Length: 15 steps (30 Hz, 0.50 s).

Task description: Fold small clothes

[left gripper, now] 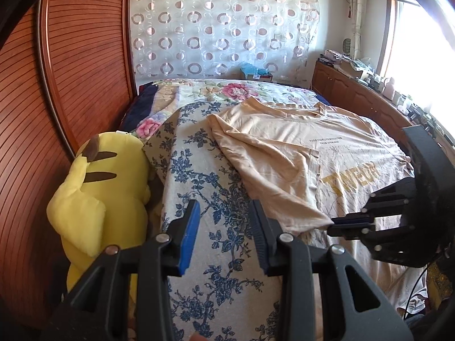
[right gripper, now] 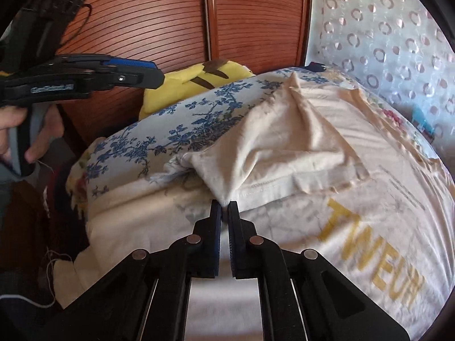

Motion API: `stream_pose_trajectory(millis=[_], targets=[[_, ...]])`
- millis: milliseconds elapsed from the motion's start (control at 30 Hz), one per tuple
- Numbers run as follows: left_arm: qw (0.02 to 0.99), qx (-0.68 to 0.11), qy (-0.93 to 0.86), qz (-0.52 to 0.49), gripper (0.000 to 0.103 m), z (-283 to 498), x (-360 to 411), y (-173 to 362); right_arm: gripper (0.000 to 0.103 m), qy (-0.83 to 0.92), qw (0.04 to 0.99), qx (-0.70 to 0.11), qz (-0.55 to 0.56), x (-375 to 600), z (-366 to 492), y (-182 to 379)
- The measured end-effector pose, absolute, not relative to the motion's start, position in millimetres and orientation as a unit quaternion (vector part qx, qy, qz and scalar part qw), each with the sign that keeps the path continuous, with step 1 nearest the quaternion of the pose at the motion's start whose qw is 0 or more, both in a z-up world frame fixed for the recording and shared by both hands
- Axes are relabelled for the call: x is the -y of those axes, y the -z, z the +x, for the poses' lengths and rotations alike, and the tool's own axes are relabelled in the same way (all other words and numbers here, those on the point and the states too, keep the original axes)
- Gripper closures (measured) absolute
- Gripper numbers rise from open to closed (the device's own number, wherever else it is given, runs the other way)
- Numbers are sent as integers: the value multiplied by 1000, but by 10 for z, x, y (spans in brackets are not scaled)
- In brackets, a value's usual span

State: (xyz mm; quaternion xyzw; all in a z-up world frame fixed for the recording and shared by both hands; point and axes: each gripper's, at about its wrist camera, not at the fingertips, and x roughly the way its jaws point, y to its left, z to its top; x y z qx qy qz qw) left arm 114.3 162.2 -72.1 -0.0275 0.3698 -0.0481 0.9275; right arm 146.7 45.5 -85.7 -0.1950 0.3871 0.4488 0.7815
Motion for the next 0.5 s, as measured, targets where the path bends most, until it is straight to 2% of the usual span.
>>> stream_pose_trajectory(millis=[133,200,267,333,500], targets=[[926,-372,52,-28,69,1204,-1546,750,100,-447,787,-385,-179,-312,1467,809],[926,-373,55,-27,69,1242,-1500,763,88,-445,791,-388,-160,-223,1512,783],[924,-377,58,-24,69,1304,-1437,789,71,-433,801,-385,-151,-169,1594,756],[921,-385,59,-19,69,1381,-1379,832,64,-411,815,-384,-137,-107,1753,728],[917,-393,64,-10,69,1530,-1272,901,63,-376,831,-390,-124,-63,2245,699]])
